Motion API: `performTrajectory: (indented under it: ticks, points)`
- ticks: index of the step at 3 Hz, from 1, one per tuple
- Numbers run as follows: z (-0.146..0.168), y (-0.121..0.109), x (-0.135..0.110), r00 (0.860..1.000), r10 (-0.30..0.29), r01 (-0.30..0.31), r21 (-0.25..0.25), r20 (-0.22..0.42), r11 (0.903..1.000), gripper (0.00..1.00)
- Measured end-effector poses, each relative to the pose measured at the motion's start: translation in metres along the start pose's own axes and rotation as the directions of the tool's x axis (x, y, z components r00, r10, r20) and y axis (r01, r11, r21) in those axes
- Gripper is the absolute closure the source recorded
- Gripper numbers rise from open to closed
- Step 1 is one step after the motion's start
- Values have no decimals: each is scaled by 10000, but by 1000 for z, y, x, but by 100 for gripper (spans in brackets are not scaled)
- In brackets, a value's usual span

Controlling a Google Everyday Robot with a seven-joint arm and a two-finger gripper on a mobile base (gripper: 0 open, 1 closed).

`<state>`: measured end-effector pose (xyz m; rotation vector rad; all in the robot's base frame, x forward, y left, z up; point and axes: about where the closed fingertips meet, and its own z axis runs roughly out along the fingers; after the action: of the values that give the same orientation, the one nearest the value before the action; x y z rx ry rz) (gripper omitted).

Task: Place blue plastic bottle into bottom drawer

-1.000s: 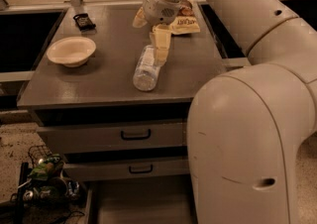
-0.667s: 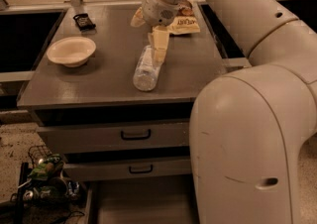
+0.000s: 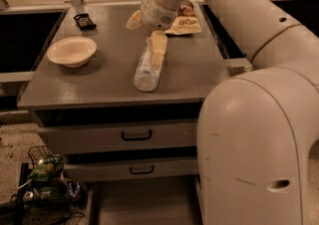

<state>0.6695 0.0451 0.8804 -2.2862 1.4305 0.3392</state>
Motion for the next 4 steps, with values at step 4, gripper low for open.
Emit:
performTrajectory:
  ticks: [4]
  points:
    - [-5,11,17,9993,-60,53,200,362,9998,0]
